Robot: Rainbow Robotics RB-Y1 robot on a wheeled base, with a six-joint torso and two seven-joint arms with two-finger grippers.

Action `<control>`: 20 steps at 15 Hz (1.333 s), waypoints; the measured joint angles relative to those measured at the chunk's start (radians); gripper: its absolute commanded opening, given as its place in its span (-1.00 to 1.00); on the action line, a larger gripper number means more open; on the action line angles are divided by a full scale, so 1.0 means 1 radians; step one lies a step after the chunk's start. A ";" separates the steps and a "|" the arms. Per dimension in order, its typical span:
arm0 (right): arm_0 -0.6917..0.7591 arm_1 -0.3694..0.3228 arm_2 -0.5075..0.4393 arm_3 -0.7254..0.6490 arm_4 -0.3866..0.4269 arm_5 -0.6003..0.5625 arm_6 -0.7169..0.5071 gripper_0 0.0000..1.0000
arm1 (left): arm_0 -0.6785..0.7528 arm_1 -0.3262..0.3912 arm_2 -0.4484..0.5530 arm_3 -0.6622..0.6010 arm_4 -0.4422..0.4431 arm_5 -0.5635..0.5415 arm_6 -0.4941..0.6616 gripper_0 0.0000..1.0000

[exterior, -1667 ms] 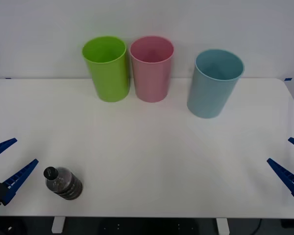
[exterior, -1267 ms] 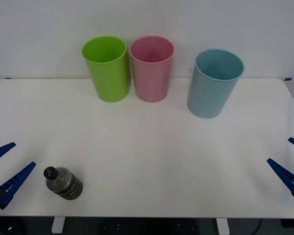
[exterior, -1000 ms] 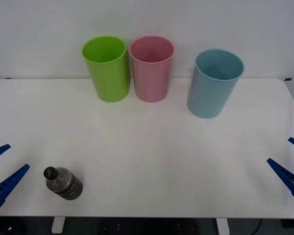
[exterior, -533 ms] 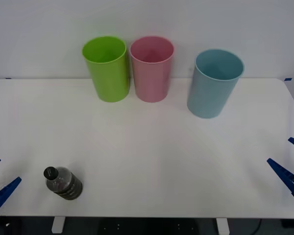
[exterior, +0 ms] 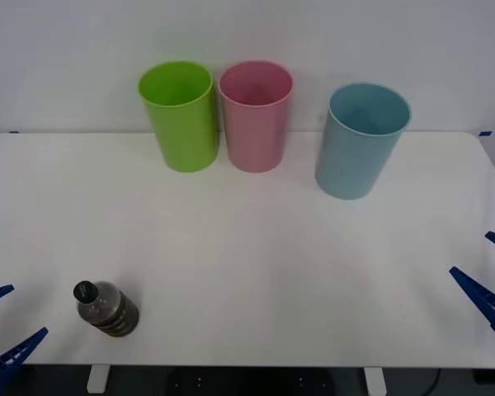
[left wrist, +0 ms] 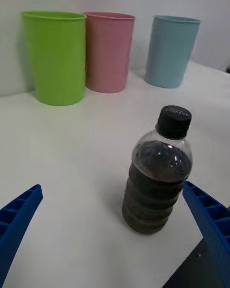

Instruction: Grasp the object on the table and drop it into the matching bin: aluminum can to the light blue bin, PET bottle to the pink bin.

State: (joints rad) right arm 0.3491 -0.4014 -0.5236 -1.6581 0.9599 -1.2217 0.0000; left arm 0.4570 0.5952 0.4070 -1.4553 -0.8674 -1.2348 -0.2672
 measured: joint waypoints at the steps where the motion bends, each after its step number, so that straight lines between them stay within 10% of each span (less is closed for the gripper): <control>1: 0.000 0.000 0.000 0.000 0.000 0.000 0.000 1.00 | -0.013 0.002 -0.020 0.023 -0.006 -0.002 -0.034 1.00; 20: 0.000 0.000 0.000 0.000 0.000 0.000 0.000 1.00 | -0.189 -0.099 -0.169 0.210 -0.092 -0.012 -0.228 1.00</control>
State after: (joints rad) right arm 0.3491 -0.4014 -0.5236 -1.6581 0.9599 -1.2217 0.0000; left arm 0.2678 0.4959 0.2377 -1.2458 -0.9596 -1.2470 -0.4955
